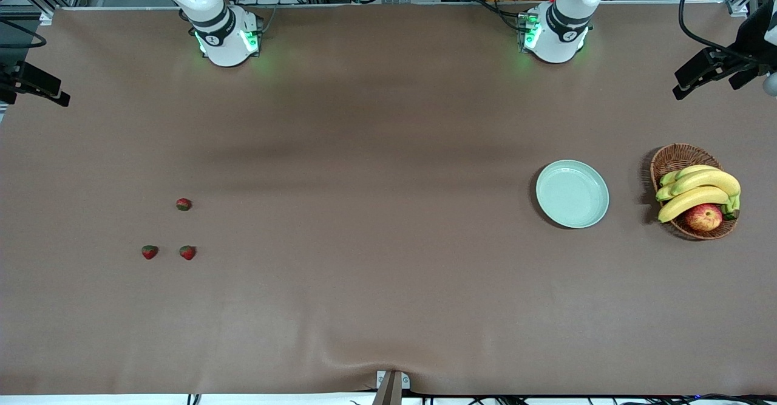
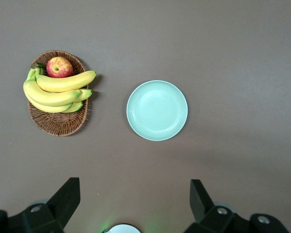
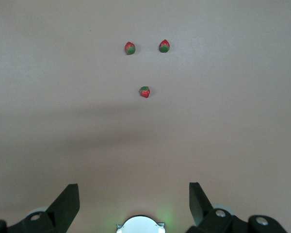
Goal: Collect all strawberries into plate
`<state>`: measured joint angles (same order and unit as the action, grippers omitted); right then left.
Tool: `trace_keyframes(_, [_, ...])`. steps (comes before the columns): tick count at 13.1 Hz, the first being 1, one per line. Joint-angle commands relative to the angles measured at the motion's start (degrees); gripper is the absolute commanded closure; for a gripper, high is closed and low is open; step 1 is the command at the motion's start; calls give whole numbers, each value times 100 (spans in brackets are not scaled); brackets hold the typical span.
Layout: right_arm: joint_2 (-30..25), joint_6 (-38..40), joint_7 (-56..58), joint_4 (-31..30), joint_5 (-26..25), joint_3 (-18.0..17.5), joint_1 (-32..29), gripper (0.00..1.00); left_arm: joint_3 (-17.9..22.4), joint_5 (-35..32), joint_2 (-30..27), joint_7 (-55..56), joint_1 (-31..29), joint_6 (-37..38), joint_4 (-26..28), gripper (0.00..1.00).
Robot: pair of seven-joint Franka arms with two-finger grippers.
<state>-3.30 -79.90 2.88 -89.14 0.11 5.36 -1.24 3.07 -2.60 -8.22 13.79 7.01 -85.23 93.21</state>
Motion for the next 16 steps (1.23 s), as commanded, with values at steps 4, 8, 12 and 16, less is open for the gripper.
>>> trace_keyframes(4, [32, 80, 64, 81, -64, -61, -60, 0, 10, 14, -31, -8, 73, 190, -109, 0])
trace_keyframes(8, [32, 71, 64, 81, -64, -61, -60, 0, -44, 75, 57, -70, 46, 199, -207, 0])
trace_keyframes(12, [58, 54, 63, 81, -29, -61, -69, 0, -131, 84, 66, -61, 38, 191, -215, 0])
trace_keyframes(16, [277, 19, 63, 99, -46, -61, -52, 0, -131, 75, 93, -52, 46, 147, -215, 0])
